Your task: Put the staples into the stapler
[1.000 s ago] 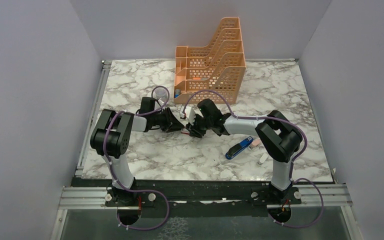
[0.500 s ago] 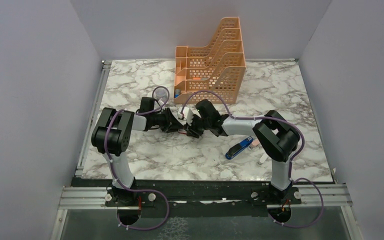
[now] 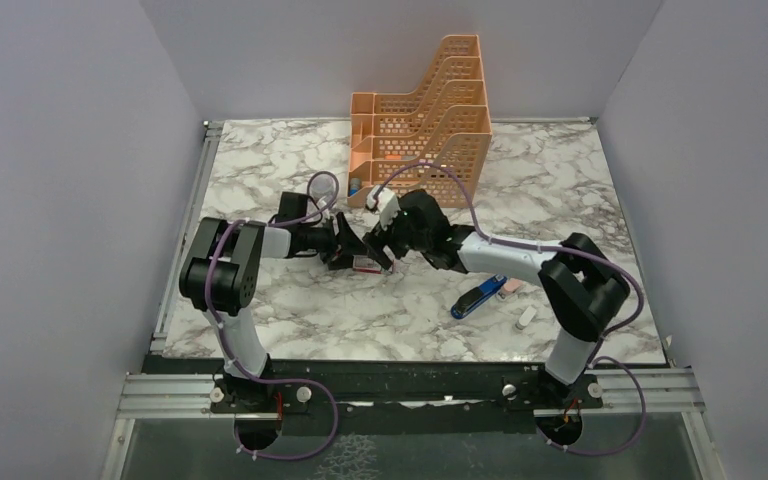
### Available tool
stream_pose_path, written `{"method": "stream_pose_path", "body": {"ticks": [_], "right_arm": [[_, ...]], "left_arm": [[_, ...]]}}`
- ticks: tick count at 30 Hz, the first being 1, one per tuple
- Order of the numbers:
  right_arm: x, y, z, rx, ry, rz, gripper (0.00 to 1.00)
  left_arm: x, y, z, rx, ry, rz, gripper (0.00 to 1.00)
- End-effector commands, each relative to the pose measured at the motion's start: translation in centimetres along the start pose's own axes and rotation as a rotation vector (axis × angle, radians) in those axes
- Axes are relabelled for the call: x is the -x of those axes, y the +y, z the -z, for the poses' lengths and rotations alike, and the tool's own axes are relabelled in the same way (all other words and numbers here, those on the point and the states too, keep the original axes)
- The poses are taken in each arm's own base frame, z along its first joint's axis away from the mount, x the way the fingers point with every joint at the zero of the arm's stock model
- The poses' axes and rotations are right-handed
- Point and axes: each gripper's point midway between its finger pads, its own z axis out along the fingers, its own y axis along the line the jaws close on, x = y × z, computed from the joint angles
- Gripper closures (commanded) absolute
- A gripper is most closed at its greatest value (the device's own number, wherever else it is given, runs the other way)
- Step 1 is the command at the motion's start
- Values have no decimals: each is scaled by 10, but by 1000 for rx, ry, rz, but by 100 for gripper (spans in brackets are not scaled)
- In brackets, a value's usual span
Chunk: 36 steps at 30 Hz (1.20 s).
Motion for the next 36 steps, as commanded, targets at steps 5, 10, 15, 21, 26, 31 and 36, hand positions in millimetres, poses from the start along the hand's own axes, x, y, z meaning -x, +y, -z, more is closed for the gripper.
{"method": "stream_pose_path", "body": {"ticks": [5, 10, 15, 21, 26, 31, 36], "right_arm": [[2, -43, 45, -370, 99, -431, 18], [-19, -41, 46, -461, 188, -645, 25], [-26, -29, 32, -428, 250, -736, 45], [-32, -18, 18, -386, 295, -782, 46], [-39, -12, 12, -376, 341, -774, 42], [-50, -4, 9, -365, 396, -749, 42], [-61, -4, 9, -400, 444, -725, 42]], "left_arm": [[5, -6, 14, 7, -42, -57, 34], [7, -7, 24, 12, -81, -49, 31], [9, -2, 31, 35, -112, -33, 46], [7, 6, 28, 53, -104, -10, 56], [6, 14, 26, 81, -99, 4, 59], [6, 18, 25, 92, -95, 11, 61], [7, 19, 24, 90, -97, 14, 62]]}}
